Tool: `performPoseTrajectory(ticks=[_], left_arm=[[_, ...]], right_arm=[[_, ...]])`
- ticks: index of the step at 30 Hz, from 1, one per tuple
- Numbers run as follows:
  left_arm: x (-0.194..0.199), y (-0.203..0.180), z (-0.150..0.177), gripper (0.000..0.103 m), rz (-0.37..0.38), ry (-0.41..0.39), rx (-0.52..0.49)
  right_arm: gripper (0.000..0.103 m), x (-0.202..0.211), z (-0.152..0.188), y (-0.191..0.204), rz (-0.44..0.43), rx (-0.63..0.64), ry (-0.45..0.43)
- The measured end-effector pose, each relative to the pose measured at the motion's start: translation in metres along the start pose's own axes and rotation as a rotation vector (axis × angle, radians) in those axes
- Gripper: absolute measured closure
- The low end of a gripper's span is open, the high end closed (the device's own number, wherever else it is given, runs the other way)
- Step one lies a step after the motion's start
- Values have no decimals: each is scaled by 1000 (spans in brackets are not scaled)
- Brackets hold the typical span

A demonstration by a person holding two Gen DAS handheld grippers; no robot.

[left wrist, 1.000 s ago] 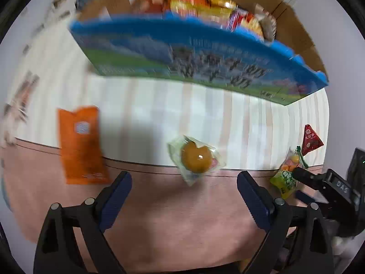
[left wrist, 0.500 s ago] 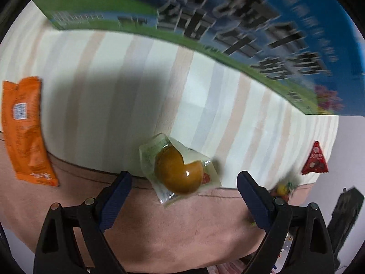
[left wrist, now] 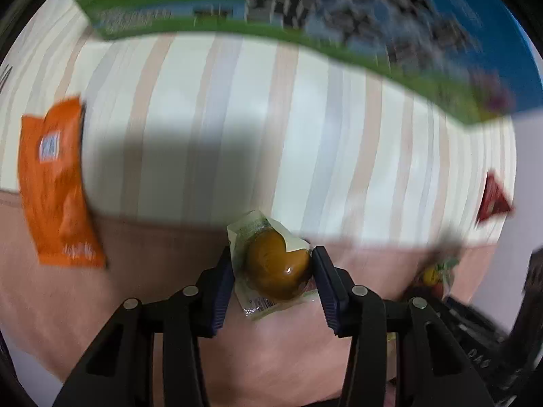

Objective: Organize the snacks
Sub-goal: 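Grasp the egg-yolk snack with the left tool while the right grasps the candy bag, then carry both snacks into the box and open both tools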

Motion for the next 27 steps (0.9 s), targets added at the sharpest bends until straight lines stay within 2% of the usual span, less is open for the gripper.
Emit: performPoseTrajectory(ticks=[5, 6, 7, 11, 13, 15, 18, 23, 25, 27], left_arm=[[-13, 9, 38, 60, -8, 37, -24], [-15, 11, 39, 58, 2, 40, -24], [-17, 13, 40, 57, 1, 64, -20], [-27, 18, 36, 57, 36, 83, 5], [-29, 17, 37, 59, 24, 79, 3], [-27, 14, 42, 61, 15, 66, 2], [-20, 2, 48, 62, 4, 54, -10], [-3, 4, 60, 63, 34, 37, -13], [20, 15, 53, 63, 50, 20, -25], [41, 9, 56, 63, 70, -11, -49]], right_arm=[[50, -29, 28, 23, 8, 70, 75], [50, -34, 30, 25, 12, 72, 81], [49, -37, 31, 27, 16, 67, 78], [43, -45, 29, 31, 19, 49, 75], [44, -49, 28, 35, 31, 44, 69], [49, -50, 34, 35, 45, 36, 57], [52, -40, 45, 28, 34, 38, 39], [53, -20, 53, 18, -22, 52, 25], [53, -10, 56, 22, -51, 62, 13], [53, 12, 52, 24, -80, 77, -3]])
Point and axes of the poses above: each gripper's, at about its wrist camera, not at the fingertips, and x roughly against the way its jaws point, y to its left, z to its underside, the point moved 3 cm from there along -x, roughly the way its jaws point, and after that the axes turned 13 degrees about y, right-handed, at the moved point
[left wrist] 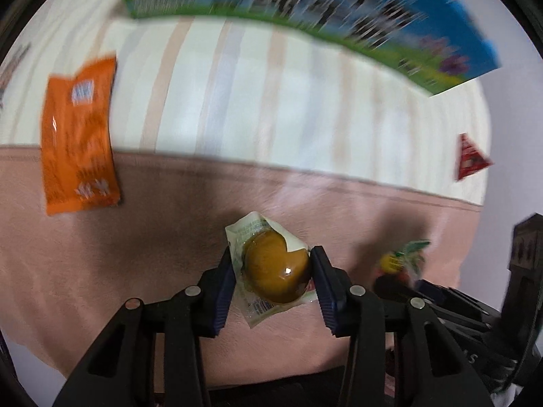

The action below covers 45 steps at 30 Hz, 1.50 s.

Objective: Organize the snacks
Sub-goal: 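Carry both snacks into the box and open both tools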

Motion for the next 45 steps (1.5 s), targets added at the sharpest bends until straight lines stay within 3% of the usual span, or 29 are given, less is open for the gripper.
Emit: performPoseTrajectory(ticks=[5, 10, 13, 17, 21, 25, 30, 35, 40, 41, 43, 45], left_arm=[[74, -22, -8, 63, 69, -114, -70], [156, -37, -48, 63, 104, -233, -153], [190, -47, -79, 63, 88, -285, -184], [217, -49, -125, 62, 1, -314, -210], [211, -49, -185, 62, -89, -263, -191], [188, -33, -223, 62, -186, -189, -175], [155, -13, -257, 62, -263, -105, -149], [138, 4, -270, 62, -301, -55, -123], [131, 17, -278, 59, -260, -23, -78], [129, 20, -280, 60, -239, -18, -54], [123, 27, -283, 56, -201, 5, -23], [123, 32, -285, 39, -180, -1, -6]], right_arm=[[53, 65, -11, 22, -70, 77, -83], [53, 148, -41, 51, -100, 166, -195], [53, 193, -67, 66, -99, 208, -256], [53, 231, -115, 87, -25, 242, -317], [53, 239, -173, 99, 76, 253, -303], [53, 231, -227, 100, 172, 242, -237], [53, 203, -266, 90, 220, 206, -168], [53, 188, -288, 72, 233, 165, -133], [51, 178, -306, 58, 233, 116, -95], [50, 174, -310, 54, 228, 99, -66], [24, 167, -313, 53, 221, 88, -41], [16, 165, -314, 56, 212, 97, -37]])
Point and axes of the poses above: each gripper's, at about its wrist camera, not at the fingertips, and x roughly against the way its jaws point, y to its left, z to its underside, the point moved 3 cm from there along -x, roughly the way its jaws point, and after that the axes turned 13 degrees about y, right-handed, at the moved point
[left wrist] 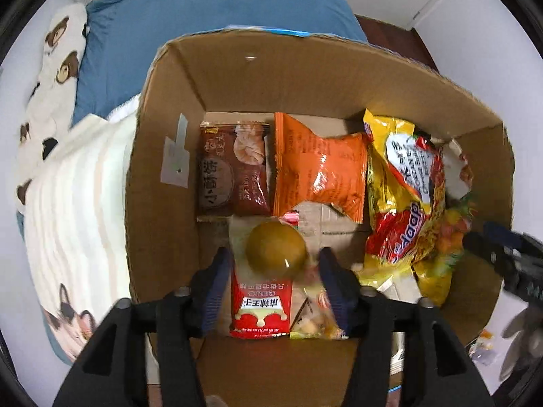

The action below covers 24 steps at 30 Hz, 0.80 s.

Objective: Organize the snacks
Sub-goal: 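Carry both snacks into the box and open both tools, then withdraw both tools from the box toward the last snacks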

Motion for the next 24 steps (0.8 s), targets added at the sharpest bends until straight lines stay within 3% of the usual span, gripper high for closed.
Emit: performPoseTrajectory(ticks=[1, 2, 6, 11, 24], left_arm=[[0, 2, -1, 31, 4, -1, 14], [0, 4, -2, 18, 4, -8, 17], [1, 2, -1, 10, 2, -11, 16], [4, -4, 7, 9, -11, -23, 0], [34, -27, 51, 9, -32, -184, -4]], right_arm=[[15, -1, 0, 2, 8, 2, 5], [14, -1, 1, 5, 21, 6, 5], [10, -2, 2, 10, 29, 8, 6], [10, -1, 7, 14, 34, 14, -5], [10, 13, 48, 25, 75, 49, -104]])
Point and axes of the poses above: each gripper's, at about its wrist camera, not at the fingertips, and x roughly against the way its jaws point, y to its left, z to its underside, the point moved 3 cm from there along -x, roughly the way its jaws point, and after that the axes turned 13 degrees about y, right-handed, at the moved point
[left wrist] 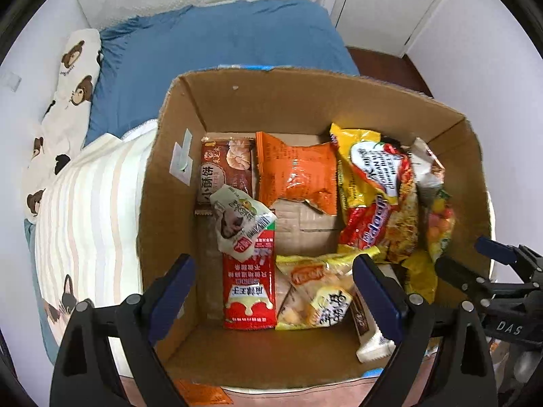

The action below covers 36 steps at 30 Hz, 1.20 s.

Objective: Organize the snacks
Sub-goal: 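Withdraw both tools from the box toward the last snacks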

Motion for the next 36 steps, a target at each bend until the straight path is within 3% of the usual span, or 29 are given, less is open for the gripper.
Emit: performPoseTrajectory(ticks=[11, 18, 30, 36], left_arm=[[43, -18, 57, 9, -39, -192, -7], [63, -22, 90, 9, -10, -243, 2], [127, -35, 153, 9, -62, -423, -38], [145, -38, 181, 9, -52, -461, -52]], right_arm=[[10, 39, 64, 4, -5, -15, -176], [10, 74, 106, 8, -6, 2, -273], [10, 144, 188, 18, -10, 38, -444], [10, 166, 222, 19, -15, 42, -496]])
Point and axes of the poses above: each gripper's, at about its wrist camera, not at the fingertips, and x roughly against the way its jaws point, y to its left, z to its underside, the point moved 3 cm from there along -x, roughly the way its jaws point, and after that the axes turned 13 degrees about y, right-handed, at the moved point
